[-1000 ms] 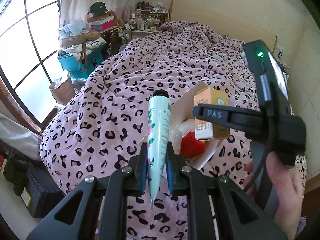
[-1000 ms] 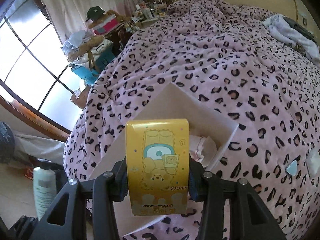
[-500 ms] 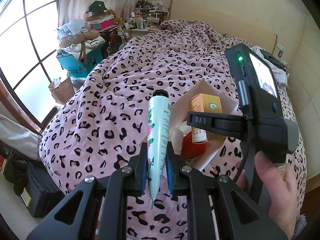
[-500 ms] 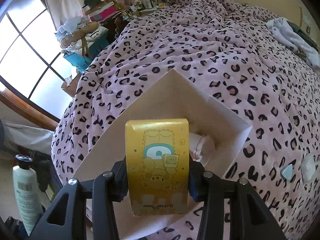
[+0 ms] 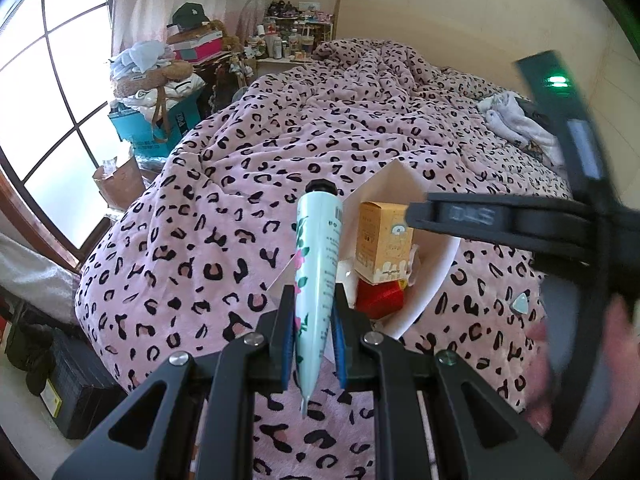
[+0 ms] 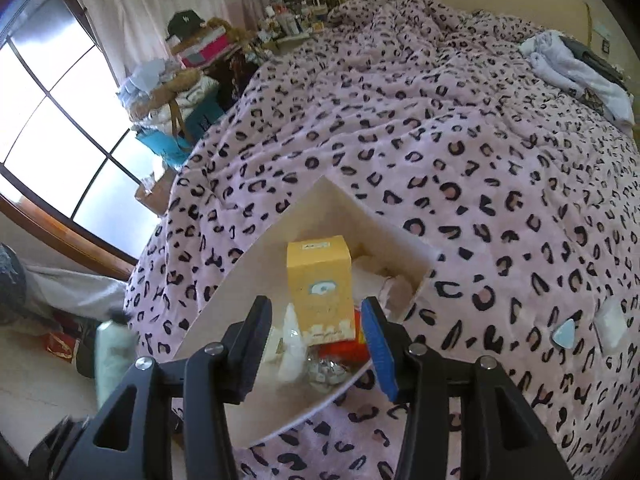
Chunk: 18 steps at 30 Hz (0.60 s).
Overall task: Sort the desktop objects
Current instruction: 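Lower the yellow box into the white box and open right tool, then lower the floral cream tube into the white box and open left tool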
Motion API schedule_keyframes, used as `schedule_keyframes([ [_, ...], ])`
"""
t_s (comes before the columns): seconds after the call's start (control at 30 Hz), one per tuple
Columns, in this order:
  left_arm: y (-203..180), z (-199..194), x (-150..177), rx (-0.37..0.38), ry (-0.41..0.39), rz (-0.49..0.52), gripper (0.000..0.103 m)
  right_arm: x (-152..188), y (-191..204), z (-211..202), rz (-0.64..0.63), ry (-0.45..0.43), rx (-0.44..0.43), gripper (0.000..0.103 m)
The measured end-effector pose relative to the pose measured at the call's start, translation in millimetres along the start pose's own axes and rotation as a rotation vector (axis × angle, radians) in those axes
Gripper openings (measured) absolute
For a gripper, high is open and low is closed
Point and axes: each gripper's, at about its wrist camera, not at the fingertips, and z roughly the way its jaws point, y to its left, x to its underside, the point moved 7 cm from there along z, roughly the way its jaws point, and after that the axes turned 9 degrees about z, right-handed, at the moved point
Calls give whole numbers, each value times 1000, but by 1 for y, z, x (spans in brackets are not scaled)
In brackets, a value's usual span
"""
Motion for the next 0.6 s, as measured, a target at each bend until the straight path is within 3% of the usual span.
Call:
schedule_keyframes([
  [0.23, -16, 7, -18, 30, -8, 37, 17, 30, -42, -33, 42, -45, 18, 48],
  [0.6, -40, 45, -37, 60, 36, 81, 16, 64, -94, -32, 116, -21, 57, 48],
])
